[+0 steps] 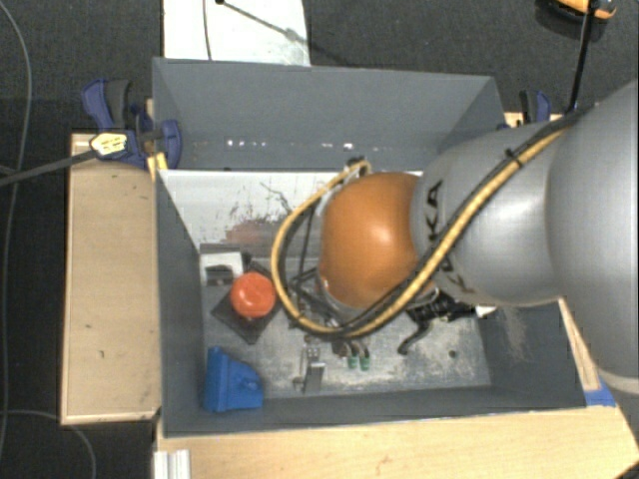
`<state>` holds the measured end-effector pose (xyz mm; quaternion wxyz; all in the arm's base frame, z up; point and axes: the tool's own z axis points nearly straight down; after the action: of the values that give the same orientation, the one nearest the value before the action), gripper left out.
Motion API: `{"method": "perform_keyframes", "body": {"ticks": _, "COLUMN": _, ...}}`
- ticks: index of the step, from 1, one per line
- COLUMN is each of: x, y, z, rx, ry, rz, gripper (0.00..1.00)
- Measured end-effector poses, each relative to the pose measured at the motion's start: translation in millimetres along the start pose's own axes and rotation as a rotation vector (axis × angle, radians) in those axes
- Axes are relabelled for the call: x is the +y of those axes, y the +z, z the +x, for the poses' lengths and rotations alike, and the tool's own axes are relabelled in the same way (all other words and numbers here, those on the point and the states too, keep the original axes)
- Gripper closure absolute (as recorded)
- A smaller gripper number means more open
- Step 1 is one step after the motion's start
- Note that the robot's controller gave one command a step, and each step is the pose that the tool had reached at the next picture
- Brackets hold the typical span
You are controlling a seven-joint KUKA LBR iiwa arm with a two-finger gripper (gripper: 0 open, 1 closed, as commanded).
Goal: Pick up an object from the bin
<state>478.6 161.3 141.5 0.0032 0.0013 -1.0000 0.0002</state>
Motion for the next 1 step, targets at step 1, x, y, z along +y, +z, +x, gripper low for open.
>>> {"method": "perform_keyframes", "body": {"ticks": 1, "x": -0.7, "y": -4.0, "z": -2.2, "rx": -0.008, "ry": 0.005, "rz": -0.002, "gripper": 0.00}}
